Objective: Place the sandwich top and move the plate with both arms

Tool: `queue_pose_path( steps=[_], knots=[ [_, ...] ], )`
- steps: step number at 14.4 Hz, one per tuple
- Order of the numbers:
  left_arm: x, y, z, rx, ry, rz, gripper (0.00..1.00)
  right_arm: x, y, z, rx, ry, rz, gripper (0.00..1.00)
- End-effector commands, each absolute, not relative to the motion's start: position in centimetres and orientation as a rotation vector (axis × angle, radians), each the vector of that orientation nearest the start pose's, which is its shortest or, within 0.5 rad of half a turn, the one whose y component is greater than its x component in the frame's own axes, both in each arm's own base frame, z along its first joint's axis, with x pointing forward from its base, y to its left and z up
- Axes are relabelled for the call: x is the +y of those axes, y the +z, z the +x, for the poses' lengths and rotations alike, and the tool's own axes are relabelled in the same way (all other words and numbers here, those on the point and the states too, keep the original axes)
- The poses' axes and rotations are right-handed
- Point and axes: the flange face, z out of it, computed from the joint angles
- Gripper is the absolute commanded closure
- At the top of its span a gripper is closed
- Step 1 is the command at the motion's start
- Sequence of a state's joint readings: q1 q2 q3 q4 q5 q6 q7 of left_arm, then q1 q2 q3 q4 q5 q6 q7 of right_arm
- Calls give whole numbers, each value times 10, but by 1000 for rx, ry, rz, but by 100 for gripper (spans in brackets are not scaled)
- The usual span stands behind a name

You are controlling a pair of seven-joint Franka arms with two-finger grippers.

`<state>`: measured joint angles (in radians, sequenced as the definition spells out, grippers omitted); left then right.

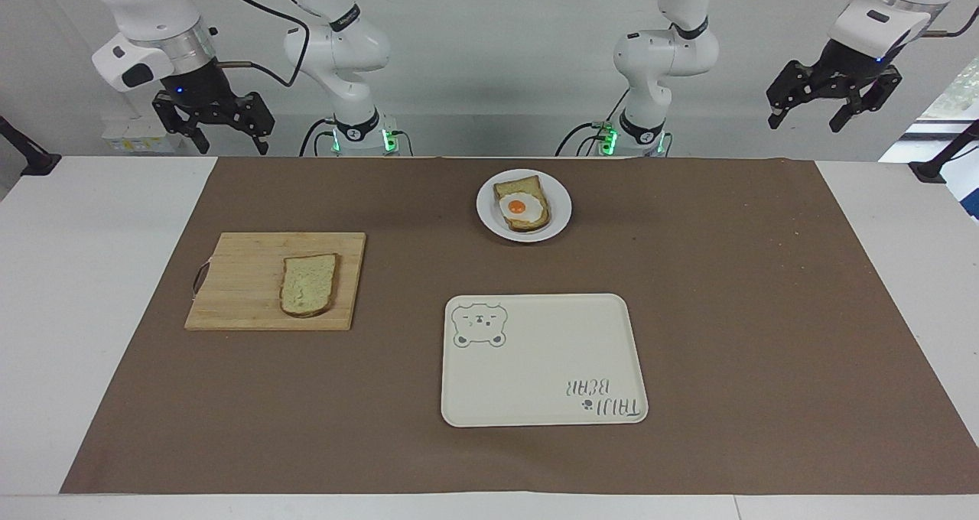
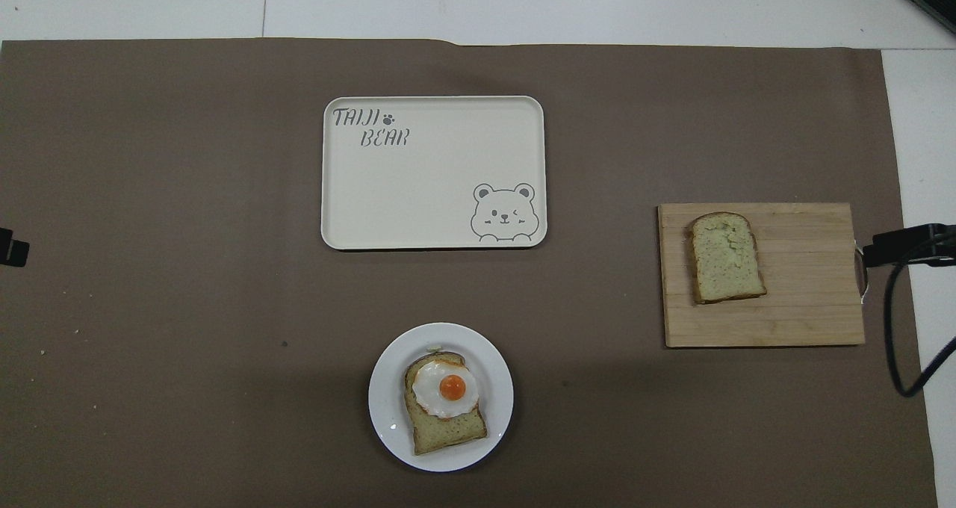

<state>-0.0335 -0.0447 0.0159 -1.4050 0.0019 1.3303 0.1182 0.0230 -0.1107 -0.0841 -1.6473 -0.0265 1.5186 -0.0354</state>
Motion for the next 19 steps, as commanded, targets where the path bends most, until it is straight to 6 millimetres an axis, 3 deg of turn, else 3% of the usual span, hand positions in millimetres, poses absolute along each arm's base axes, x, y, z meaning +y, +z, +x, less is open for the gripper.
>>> queue_pose_path(
  steps=[1, 8, 13, 16, 19],
  knots=[
    [-6, 707, 505, 194, 55, -3145, 0, -37, 643, 509, 65, 6, -3147, 0],
    [-6, 707, 505, 194, 55, -3145, 0, -37, 642, 509, 67, 8, -3147, 0],
    [-6, 707, 505, 194, 55, -3145, 0, -38, 645, 517, 62, -86, -3146, 0],
    [-6, 707, 505, 194, 55, -3145, 0, -44, 640, 525, 76, -112, -3146, 0],
    [-6, 707, 505, 194, 55, -3145, 0, -44, 616, 548, 49, -137, -3132, 0]
  ],
)
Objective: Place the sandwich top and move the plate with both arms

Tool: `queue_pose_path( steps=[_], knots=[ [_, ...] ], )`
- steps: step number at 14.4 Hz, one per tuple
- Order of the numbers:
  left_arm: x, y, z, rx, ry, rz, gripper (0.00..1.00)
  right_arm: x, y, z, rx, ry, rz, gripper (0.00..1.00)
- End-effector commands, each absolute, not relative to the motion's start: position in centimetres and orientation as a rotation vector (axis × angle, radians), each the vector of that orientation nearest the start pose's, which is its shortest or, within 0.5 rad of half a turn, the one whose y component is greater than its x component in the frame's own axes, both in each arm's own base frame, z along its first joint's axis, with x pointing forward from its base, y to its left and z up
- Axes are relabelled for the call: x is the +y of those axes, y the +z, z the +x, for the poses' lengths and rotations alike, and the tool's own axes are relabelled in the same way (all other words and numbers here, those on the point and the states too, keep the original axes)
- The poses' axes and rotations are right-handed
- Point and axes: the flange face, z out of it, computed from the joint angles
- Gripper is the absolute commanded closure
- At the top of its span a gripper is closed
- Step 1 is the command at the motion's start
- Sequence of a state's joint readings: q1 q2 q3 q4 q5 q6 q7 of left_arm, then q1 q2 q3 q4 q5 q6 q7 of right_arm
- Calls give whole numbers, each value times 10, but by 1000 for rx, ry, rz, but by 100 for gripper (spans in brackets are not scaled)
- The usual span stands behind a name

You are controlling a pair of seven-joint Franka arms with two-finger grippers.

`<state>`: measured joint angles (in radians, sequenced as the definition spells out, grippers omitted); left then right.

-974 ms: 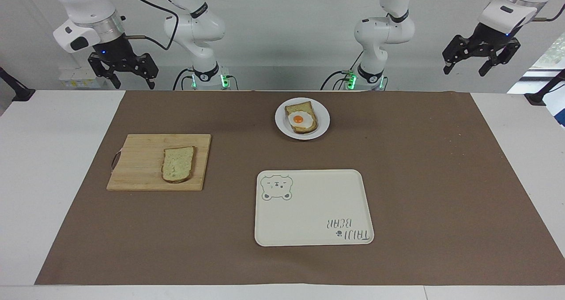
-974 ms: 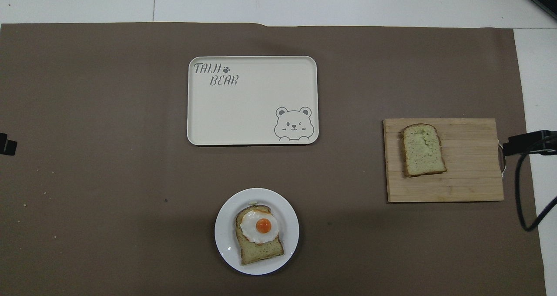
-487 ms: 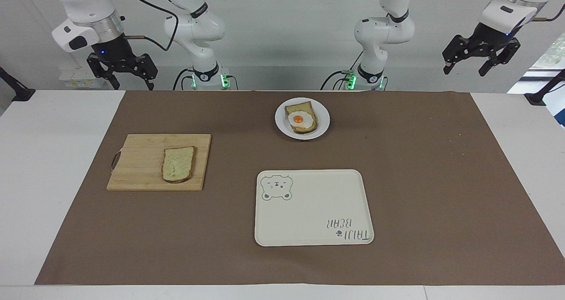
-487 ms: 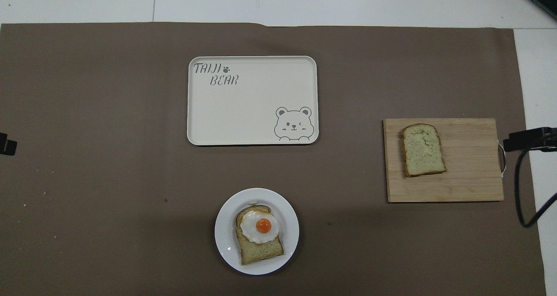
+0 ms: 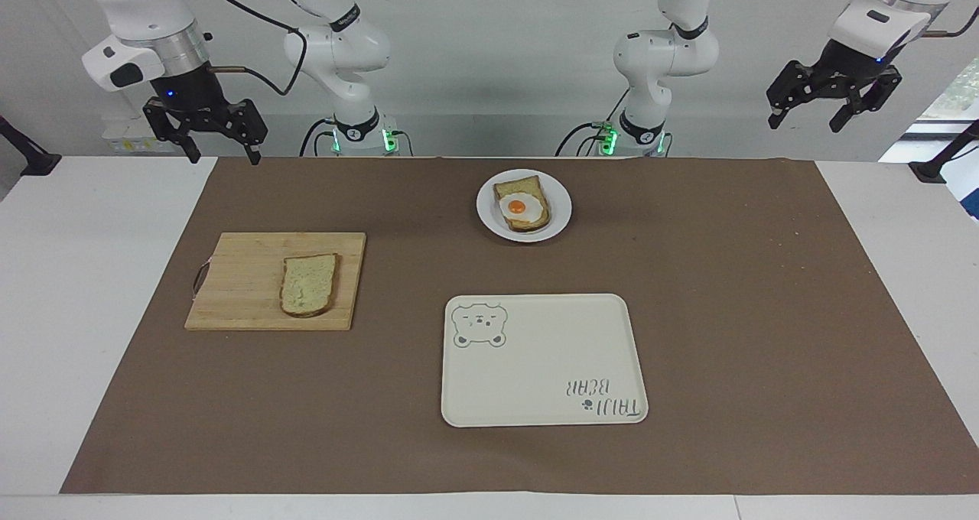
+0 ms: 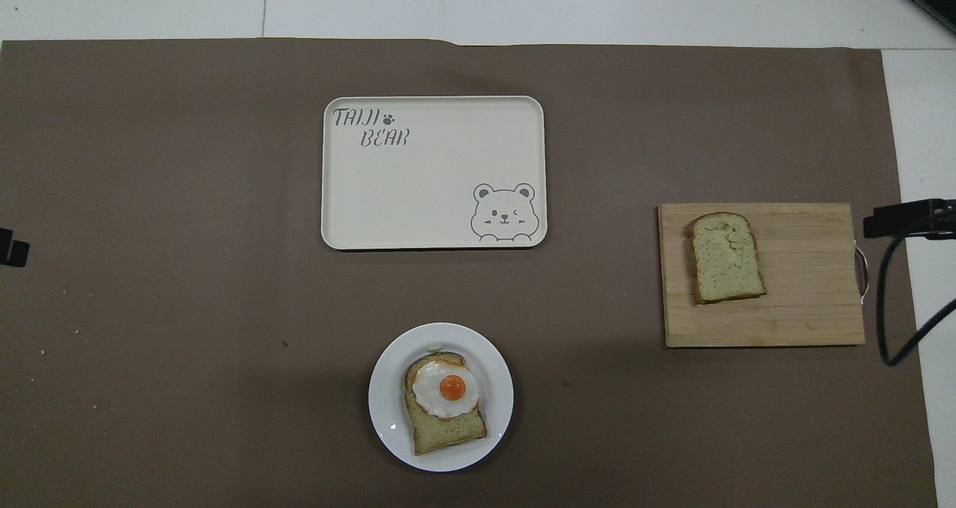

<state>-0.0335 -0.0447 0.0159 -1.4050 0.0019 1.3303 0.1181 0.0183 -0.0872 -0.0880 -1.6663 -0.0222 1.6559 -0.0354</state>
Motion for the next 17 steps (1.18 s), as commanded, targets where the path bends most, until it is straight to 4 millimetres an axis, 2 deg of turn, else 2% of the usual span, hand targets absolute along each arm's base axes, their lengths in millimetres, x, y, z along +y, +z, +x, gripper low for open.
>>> queue_pose_path(
  steps=[1, 5, 10, 13, 16, 17],
  knots=[
    [-6, 707, 505, 194, 55, -3145, 0, -45, 605, 558, 41, -141, -3115, 0],
    [-6, 707, 505, 191, 55, -3144, 0, -47, 561, 594, -9, -171, -3123, 0],
    [-6, 707, 505, 194, 55, -3145, 0, -59, 486, 634, -78, -179, -3083, 0],
    [-7, 707, 505, 196, 55, -3145, 0, -60, 450, 630, -101, -159, -3074, 0],
    [-6, 707, 505, 193, 55, -3144, 0, -66, 401, 616, -192, -134, -3030, 0],
    [-6, 707, 505, 194, 55, -3145, 0, -66, 390, 612, -194, -131, -3032, 0]
  ],
)
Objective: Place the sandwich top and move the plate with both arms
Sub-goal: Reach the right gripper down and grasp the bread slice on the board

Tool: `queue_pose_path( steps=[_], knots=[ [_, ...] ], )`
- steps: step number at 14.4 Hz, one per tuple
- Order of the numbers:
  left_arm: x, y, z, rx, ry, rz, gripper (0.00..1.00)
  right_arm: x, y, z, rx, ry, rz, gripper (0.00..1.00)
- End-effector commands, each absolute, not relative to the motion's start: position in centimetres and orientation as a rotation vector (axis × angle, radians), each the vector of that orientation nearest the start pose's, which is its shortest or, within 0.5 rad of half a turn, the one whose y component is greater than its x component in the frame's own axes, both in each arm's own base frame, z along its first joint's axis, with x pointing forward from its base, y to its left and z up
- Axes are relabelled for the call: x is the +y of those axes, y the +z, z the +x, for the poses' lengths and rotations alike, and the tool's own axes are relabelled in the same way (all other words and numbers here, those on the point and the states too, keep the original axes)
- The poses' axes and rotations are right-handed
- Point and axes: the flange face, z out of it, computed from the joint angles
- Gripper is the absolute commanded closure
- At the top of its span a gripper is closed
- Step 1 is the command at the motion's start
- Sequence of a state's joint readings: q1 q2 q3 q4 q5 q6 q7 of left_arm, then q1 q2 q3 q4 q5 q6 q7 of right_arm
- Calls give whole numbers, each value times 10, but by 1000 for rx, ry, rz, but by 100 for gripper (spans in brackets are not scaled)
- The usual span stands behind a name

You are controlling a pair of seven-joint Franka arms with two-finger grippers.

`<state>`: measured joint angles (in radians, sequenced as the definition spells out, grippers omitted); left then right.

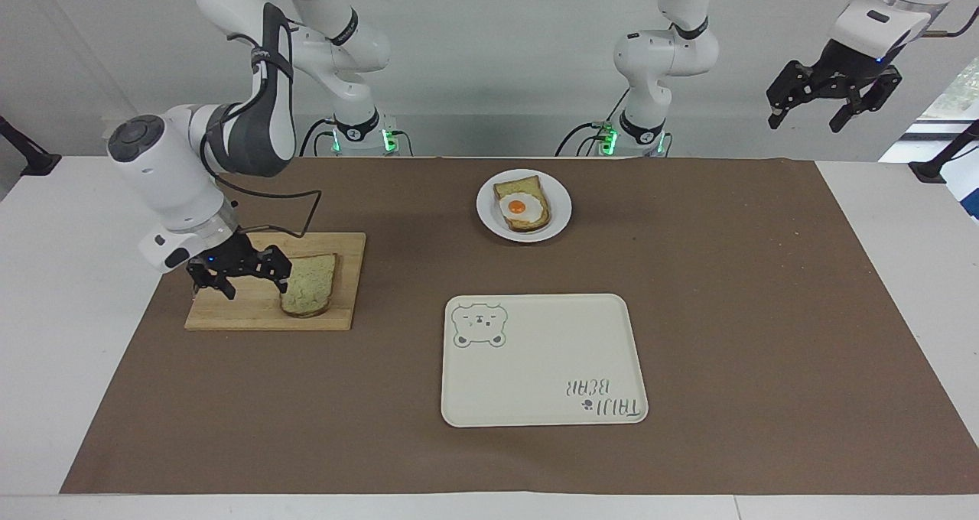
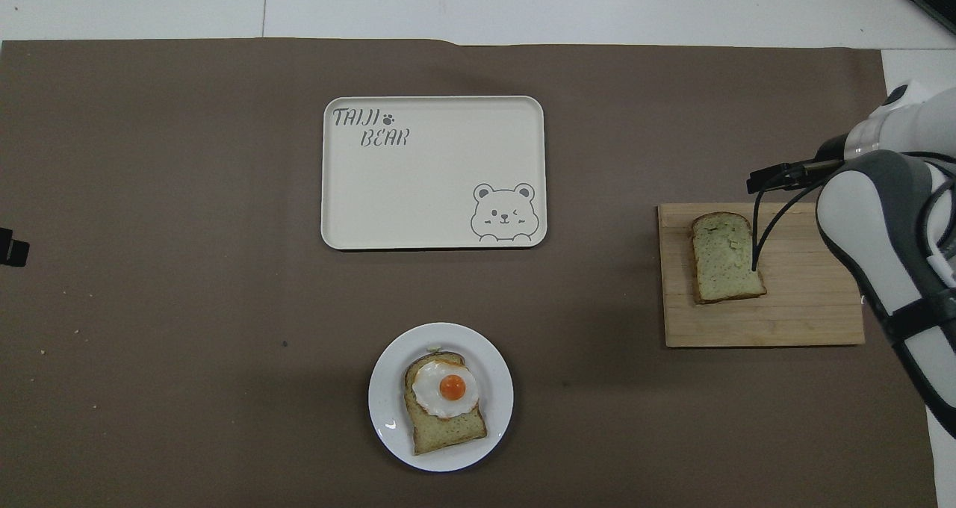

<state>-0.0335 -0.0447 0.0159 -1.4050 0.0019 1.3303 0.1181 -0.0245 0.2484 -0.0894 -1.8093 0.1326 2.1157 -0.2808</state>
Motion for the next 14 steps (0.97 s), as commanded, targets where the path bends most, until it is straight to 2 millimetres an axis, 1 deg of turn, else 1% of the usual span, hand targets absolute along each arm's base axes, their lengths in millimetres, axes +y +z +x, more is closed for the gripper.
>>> queue_pose_path(
  steps=[1, 4, 8, 11, 14],
  knots=[
    [-6, 707, 505, 194, 55, -3145, 0, -68, 383, 610, -194, -135, -3036, 0],
    [-6, 707, 505, 194, 55, -3145, 0, -72, 352, 612, -243, -118, -3039, 0],
    [-6, 707, 505, 193, 55, -3144, 0, -75, 332, 612, -275, -88, -3037, 0],
    [-6, 707, 505, 194, 55, -3145, 0, -78, 320, 609, -265, -65, -3037, 0],
    [-6, 707, 505, 194, 55, -3145, 0, -78, 314, 607, -255, -73, -3042, 0]
  ],
)
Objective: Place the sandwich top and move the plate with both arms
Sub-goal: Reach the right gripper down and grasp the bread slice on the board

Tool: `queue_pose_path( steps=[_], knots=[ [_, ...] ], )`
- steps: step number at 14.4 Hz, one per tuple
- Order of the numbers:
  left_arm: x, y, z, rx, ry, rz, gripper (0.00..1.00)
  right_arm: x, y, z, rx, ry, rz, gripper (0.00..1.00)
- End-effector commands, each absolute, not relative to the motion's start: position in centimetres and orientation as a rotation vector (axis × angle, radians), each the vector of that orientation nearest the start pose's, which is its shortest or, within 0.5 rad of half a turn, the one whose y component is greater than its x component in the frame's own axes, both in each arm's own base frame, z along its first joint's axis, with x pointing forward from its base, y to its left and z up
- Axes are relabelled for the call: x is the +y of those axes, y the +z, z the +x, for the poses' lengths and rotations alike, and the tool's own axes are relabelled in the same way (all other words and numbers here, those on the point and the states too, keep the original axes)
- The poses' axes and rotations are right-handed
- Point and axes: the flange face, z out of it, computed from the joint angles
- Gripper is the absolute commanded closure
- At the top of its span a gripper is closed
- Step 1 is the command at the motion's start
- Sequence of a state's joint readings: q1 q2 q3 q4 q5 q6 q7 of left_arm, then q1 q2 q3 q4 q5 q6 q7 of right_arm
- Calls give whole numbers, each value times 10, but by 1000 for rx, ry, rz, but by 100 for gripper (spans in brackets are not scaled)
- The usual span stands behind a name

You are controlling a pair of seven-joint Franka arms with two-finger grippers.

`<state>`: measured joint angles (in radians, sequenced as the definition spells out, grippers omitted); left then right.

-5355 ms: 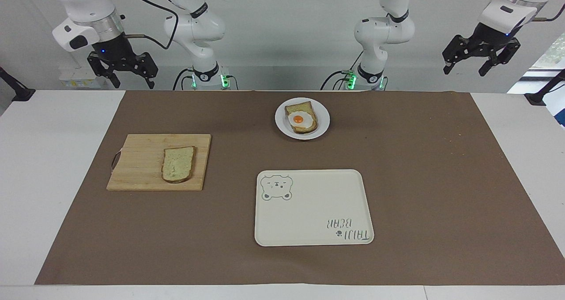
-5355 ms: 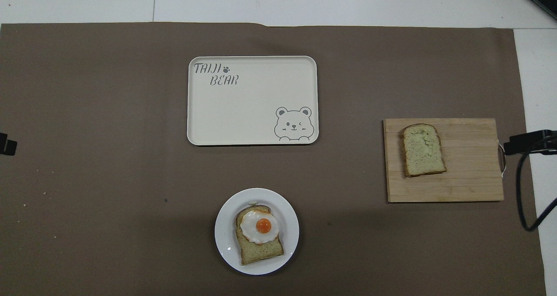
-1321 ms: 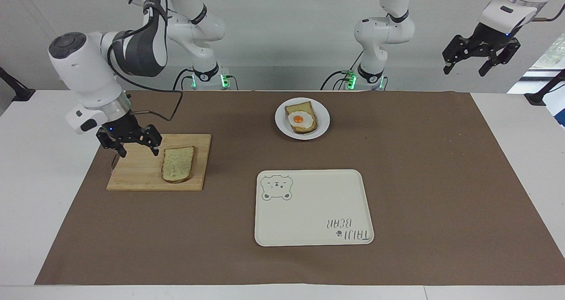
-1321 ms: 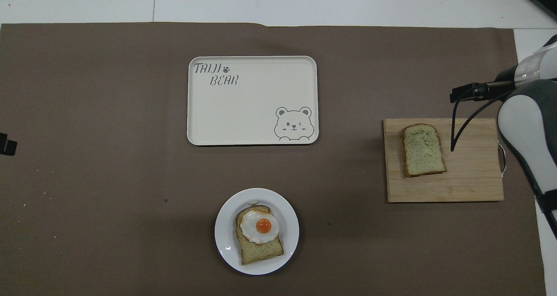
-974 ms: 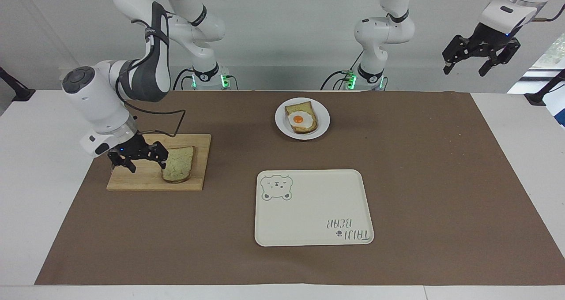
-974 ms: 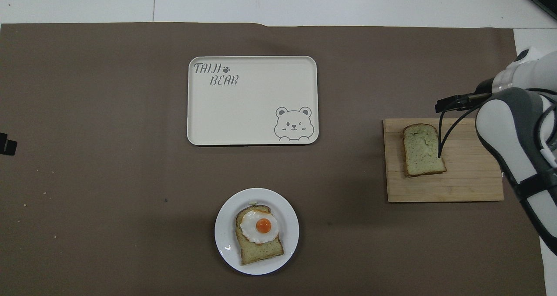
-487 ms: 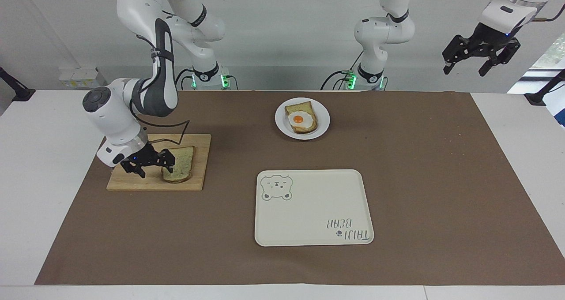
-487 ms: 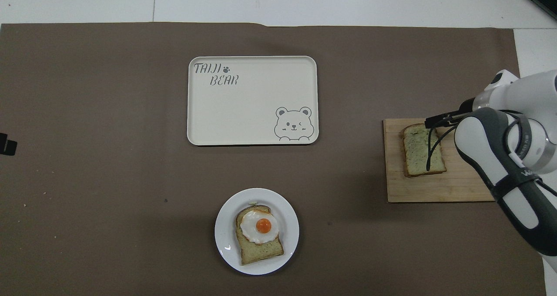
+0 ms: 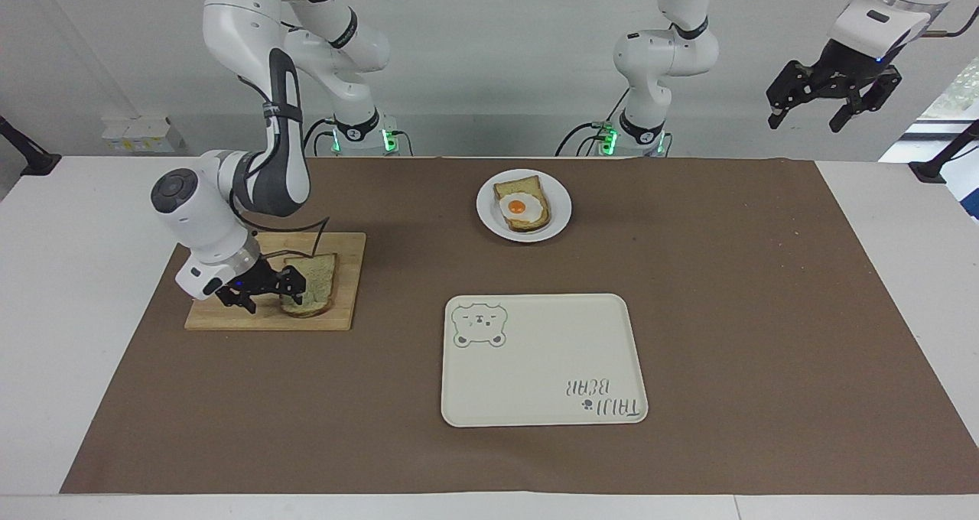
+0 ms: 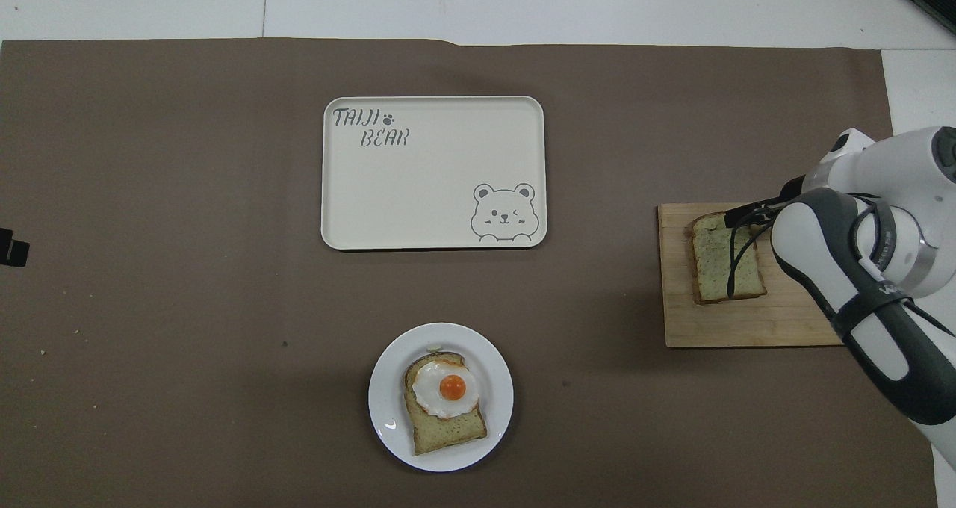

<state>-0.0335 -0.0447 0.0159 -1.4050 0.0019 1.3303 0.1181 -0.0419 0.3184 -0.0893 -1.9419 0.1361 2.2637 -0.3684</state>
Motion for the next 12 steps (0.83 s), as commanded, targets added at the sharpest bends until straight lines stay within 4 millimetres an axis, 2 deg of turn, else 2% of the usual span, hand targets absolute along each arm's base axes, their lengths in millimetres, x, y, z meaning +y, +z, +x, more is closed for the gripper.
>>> queue_pose_path(
  steps=[1, 2, 3, 4, 6, 12],
  knots=[
    [-6, 707, 505, 194, 55, -3145, 0, -78, 309, 608, -250, -66, -3041, 0],
    [-6, 707, 505, 194, 55, -3145, 0, -78, 305, 608, -226, -72, -3029, 6],
    [-6, 707, 505, 193, 55, -3144, 0, -76, 303, 608, -217, -75, -3022, 17],
    [-6, 707, 505, 194, 55, -3145, 0, -76, 302, 608, -213, -73, -3021, 35],
    [-6, 707, 505, 194, 55, -3145, 0, -76, 303, 608, -213, -66, -3020, 100],
    [-6, 707, 505, 194, 55, -3145, 0, -75, 302, 608, -204, -56, -3019, 100]
  ],
)
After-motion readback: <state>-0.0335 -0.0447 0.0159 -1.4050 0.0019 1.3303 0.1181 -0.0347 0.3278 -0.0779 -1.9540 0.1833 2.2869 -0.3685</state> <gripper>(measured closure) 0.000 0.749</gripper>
